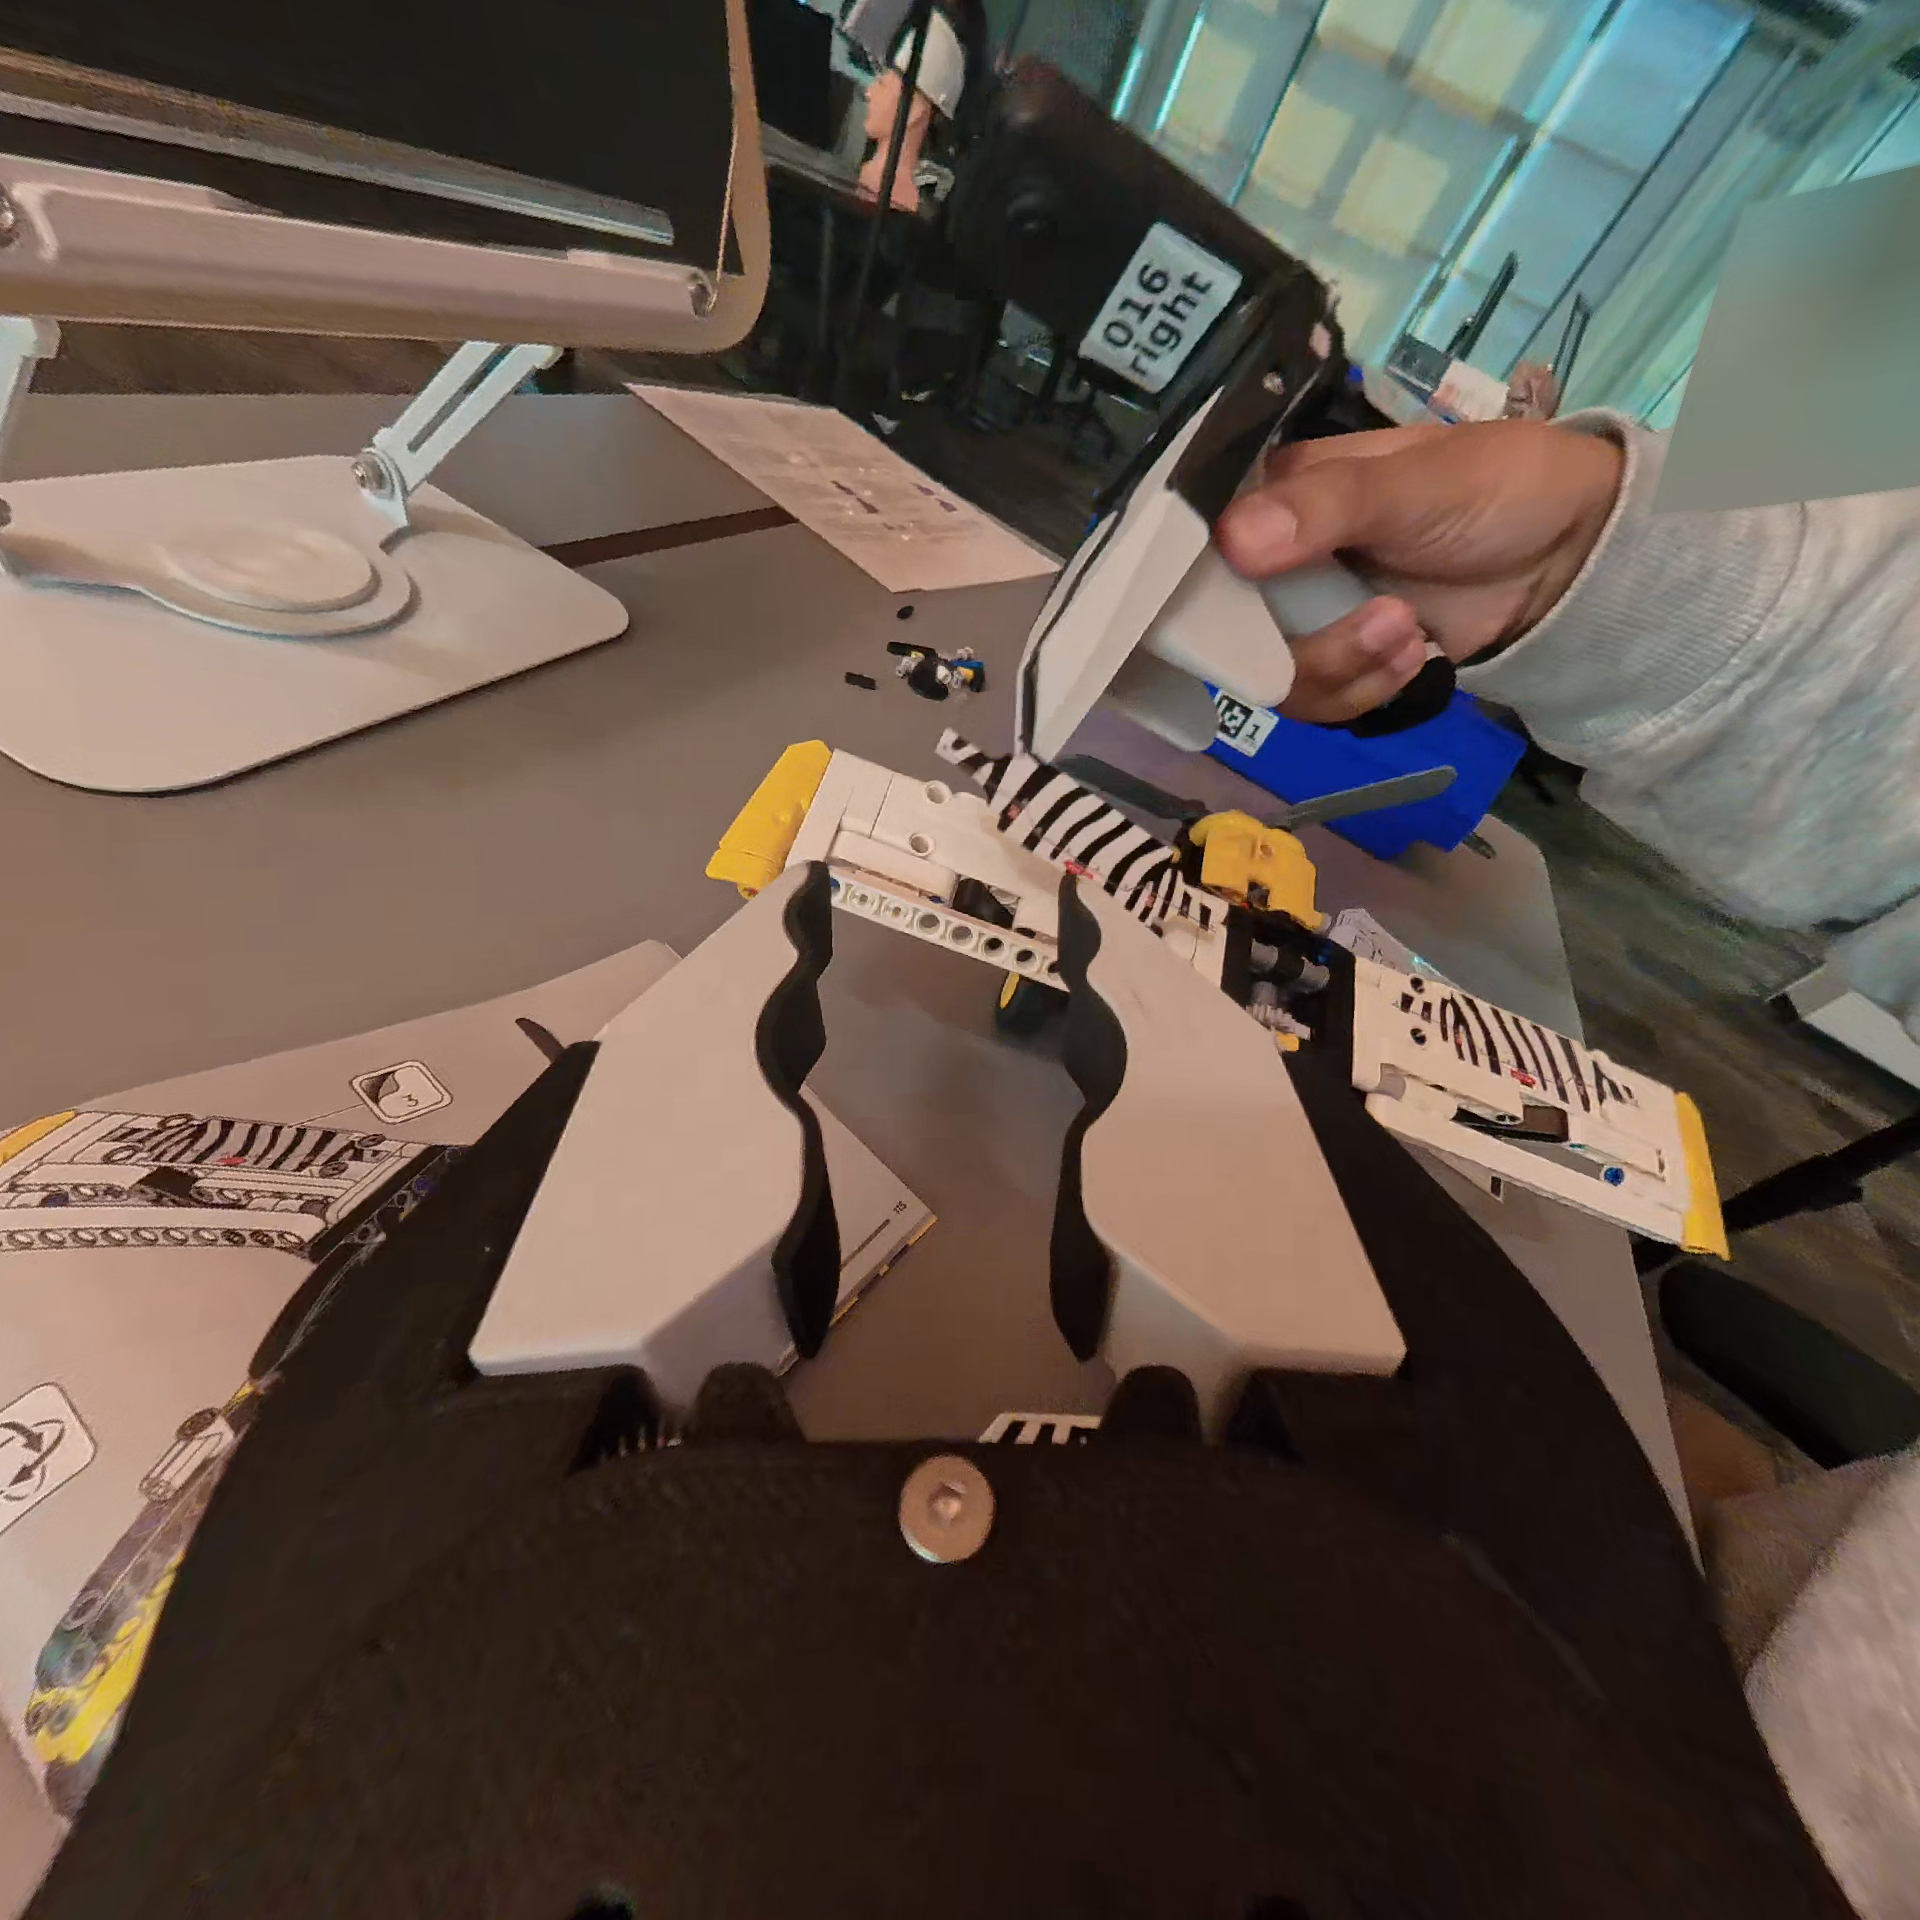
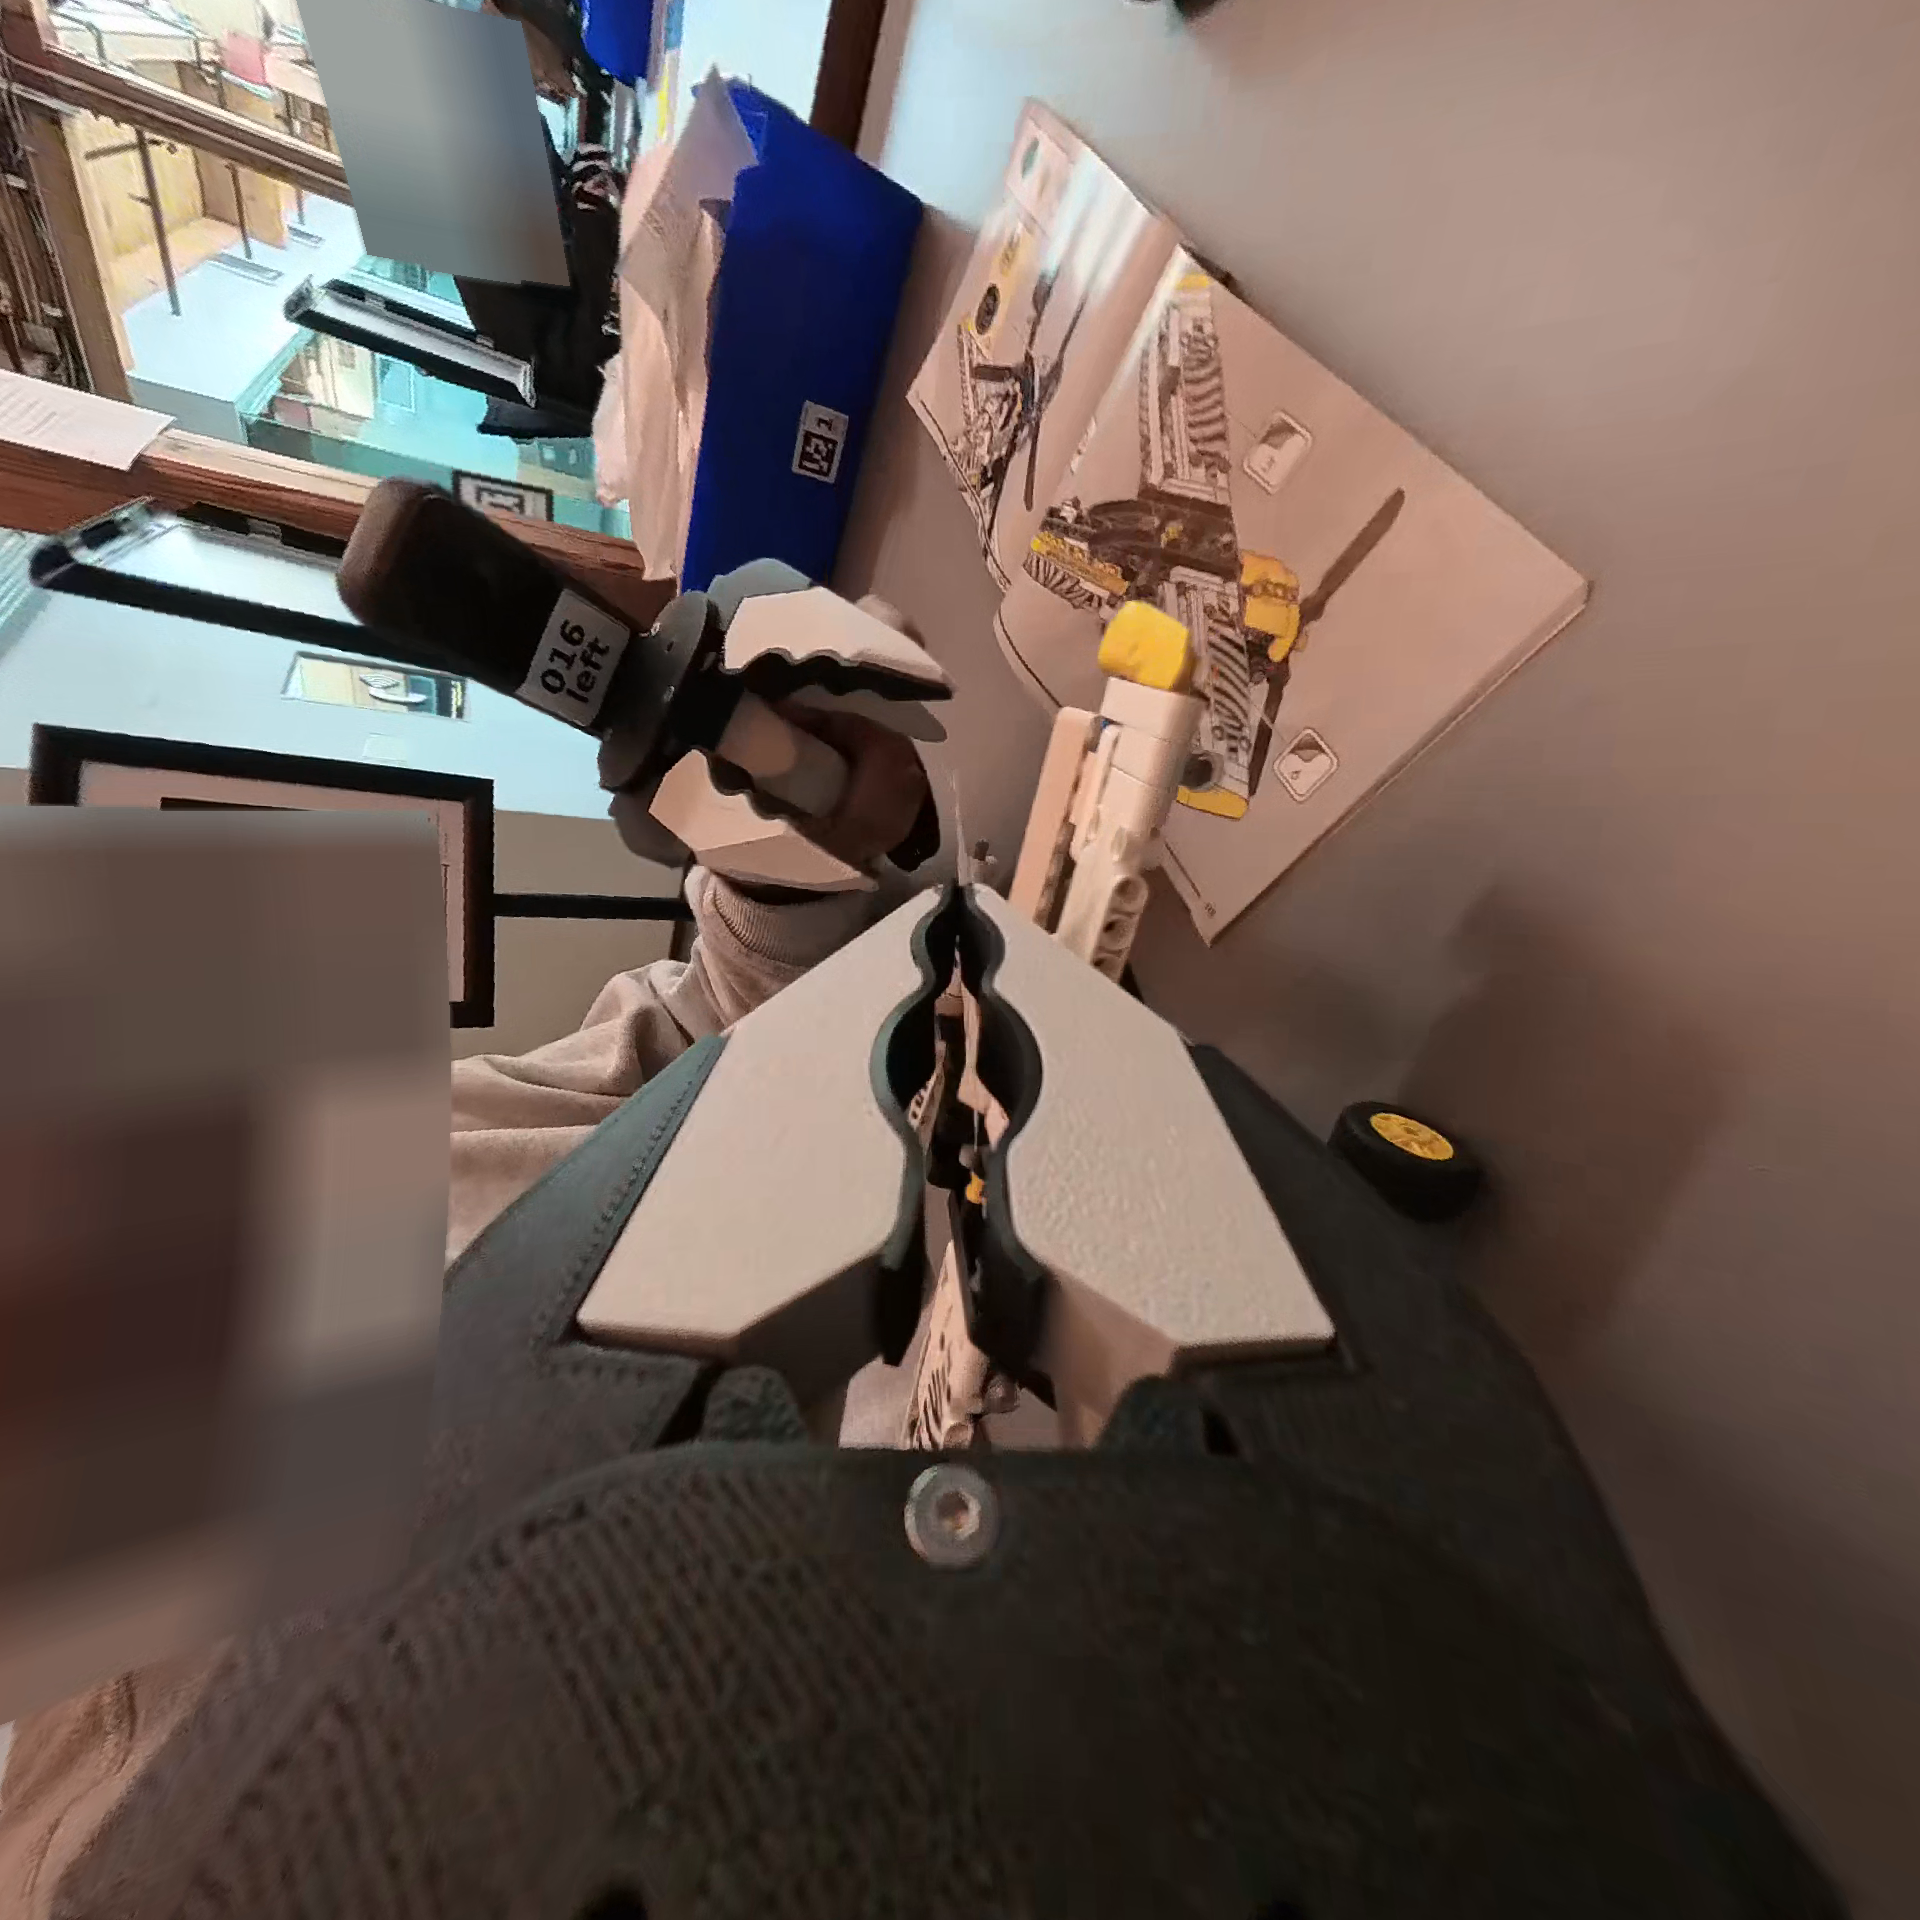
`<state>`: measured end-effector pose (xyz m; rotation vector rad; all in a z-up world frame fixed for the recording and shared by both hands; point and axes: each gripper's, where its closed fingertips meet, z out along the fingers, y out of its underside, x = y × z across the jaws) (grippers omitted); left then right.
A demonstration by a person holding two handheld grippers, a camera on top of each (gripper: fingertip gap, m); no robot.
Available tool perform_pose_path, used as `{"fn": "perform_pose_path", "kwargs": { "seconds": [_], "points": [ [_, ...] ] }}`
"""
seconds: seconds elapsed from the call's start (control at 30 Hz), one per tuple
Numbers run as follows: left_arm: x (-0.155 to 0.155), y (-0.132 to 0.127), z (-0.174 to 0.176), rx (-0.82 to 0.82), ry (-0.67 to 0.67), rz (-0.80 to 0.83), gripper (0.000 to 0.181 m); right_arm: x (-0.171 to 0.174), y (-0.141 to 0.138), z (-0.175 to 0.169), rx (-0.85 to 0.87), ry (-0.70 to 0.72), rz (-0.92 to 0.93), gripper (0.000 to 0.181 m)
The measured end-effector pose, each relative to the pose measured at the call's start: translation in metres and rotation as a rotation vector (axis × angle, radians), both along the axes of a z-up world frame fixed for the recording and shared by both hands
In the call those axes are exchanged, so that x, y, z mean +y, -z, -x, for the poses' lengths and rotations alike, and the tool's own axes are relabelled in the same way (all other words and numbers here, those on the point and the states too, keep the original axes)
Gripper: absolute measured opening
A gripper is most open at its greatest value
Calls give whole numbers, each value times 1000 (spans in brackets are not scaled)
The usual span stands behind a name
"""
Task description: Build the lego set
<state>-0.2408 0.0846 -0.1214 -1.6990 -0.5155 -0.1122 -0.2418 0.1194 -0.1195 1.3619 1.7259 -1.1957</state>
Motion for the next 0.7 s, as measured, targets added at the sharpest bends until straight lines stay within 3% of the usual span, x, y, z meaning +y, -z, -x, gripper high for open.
{"fn": "perform_pose_path", "kwargs": {
  "seconds": [0.27,0.7],
  "points": [
    [-2,8,-12,-4,12,-22,41,6,14,-1,-101,32,30,0],
    [1,18,-15,-5,31,1,41,12,11,1,-91,43,-20,0]
  ]
}}
